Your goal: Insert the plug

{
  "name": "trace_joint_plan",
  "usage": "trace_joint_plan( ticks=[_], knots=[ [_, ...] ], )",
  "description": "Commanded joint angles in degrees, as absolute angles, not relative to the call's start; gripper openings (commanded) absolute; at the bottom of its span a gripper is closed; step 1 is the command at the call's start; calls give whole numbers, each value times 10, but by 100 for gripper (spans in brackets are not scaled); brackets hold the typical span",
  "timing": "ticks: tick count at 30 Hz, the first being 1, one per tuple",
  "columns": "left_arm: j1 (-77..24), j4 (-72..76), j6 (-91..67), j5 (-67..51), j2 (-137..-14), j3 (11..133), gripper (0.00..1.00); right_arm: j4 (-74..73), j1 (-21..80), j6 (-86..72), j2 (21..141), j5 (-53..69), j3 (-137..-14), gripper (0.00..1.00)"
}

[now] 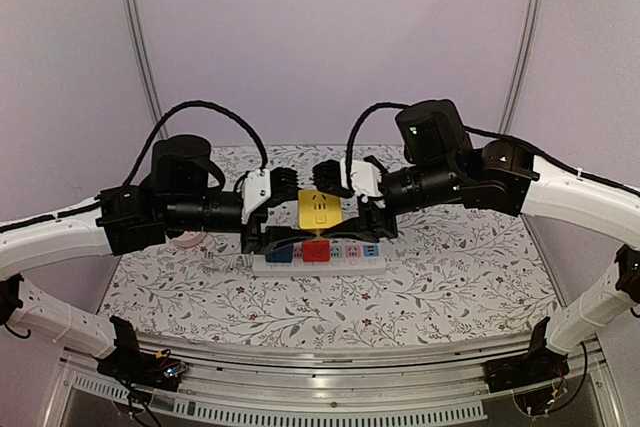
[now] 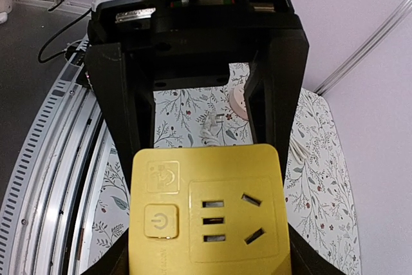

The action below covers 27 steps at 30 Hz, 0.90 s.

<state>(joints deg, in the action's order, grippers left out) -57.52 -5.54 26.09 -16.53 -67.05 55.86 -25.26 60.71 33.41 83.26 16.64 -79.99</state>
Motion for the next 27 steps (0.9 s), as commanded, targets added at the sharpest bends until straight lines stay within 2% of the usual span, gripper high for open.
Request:
trace_joint_plan(
  ticks=[1,4,6,8,9,10,16,17,18,19,20,27],
  knots=[
    [-587,-35,266,-172,-675,563,0,-231,609,313,853,179,-824,53],
    [-587,-33,261,-173,-675,560,0,-229,608,307,861,185,-831,51],
    [-588,-30,261,-175,-676,560,0,-231,609,299,866,185,-836,45],
    [-587,-29,259,-175,-676,560,0,-232,609,295,867,185,-839,30],
    [-587,-29,260,-176,-676,560,0,-233,608,293,868,185,-839,12],
    [-587,-29,259,-176,-676,560,0,-233,608,292,866,185,-838,1],
    [-586,-16,249,-172,-670,552,0,-245,607,270,855,184,-839,0],
    [-585,-11,243,-169,-667,548,21,-246,603,259,854,177,-839,0],
    [-582,1,237,-168,-663,544,60,-249,595,236,851,181,-841,0],
    [-579,12,231,-170,-658,540,93,-253,580,220,849,195,-842,0],
    [-574,11,227,-171,-654,538,99,-256,558,197,845,219,-842,0],
    [-524,-152,239,-156,-607,573,99,-316,404,30,830,403,-901,0]
  ],
)
